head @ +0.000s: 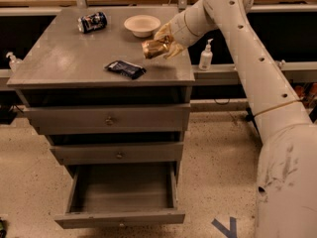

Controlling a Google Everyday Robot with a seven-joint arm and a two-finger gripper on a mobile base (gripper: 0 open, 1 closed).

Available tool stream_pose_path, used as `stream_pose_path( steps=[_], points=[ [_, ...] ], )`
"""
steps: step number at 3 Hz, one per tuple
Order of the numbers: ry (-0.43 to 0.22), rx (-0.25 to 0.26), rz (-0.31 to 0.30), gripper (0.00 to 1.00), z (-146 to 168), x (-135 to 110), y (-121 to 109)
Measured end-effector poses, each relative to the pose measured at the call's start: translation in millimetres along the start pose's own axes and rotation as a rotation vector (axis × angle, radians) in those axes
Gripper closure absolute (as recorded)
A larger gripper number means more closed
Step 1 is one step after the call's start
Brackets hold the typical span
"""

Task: Pick orange can from bottom drawer and place on counter

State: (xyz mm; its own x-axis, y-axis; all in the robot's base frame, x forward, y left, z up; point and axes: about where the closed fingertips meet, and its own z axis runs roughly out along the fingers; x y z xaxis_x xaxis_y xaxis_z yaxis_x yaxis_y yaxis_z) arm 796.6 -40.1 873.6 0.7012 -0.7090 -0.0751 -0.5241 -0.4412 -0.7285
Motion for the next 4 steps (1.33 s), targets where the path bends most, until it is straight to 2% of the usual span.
stream_pose_path(
  steps=[1, 2, 3, 4],
  points=[
    [0.016, -0.008, -0.006, 0.91, -8, 1, -7],
    [-0.006, -0.029, -0.007, 1.00, -1, -4, -10],
    [-0.031, -0.041, -0.008, 1.00, 8, -9, -12],
    [-0.051, -0.029, 0.000, 0.82, 15, -14, -19]
  ],
)
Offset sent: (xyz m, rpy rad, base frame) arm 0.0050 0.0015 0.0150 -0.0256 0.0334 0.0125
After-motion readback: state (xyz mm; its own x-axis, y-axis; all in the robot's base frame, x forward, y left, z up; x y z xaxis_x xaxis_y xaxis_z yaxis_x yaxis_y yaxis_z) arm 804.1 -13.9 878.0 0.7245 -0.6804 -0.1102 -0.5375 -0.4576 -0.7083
